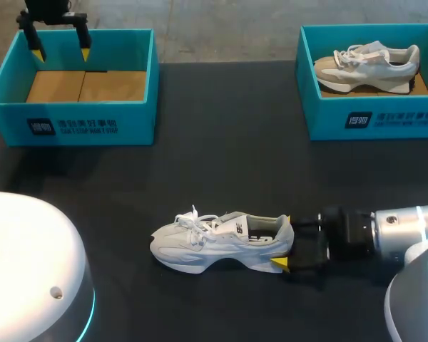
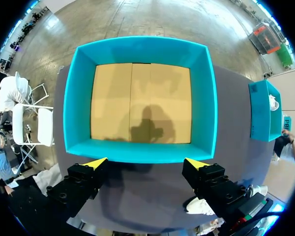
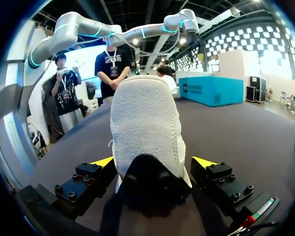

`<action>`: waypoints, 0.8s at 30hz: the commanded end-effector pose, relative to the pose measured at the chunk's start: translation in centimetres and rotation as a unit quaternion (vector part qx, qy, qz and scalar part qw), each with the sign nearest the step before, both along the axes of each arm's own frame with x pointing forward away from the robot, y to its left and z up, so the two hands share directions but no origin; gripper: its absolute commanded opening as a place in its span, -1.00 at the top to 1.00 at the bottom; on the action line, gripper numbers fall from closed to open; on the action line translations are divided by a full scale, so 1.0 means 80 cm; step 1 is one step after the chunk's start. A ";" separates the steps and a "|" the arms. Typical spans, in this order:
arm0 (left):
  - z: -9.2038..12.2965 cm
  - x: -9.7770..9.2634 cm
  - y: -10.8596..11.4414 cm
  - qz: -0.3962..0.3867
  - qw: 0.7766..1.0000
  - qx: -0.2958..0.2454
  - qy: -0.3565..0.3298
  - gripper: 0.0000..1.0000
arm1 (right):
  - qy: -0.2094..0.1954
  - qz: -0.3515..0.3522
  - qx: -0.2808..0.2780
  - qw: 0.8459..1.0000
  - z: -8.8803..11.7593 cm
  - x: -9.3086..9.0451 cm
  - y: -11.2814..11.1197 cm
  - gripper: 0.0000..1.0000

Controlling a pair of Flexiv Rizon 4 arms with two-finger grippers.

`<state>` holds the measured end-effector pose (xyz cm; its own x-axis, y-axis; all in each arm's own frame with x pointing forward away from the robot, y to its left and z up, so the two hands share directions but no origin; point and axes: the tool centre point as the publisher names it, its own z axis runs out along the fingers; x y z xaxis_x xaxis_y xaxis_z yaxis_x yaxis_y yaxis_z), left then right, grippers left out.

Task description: Take the shoe out of the shoebox, open the shoe tongue, remove and reinsert the insole, then place the shoe into the shoebox

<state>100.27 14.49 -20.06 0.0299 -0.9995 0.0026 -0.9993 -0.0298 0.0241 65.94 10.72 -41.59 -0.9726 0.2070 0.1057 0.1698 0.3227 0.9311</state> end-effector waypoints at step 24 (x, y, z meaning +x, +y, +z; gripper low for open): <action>0.000 0.000 0.000 0.000 1.000 0.000 0.000 -1.00 | -0.041 0.038 0.009 0.998 -0.007 0.005 0.038 -1.00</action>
<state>100.27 14.49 -20.06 0.0299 -0.9995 0.0026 -0.9993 -0.0299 0.0242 66.21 13.47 -42.11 -0.9912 0.1288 0.0294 0.0686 0.3115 0.9478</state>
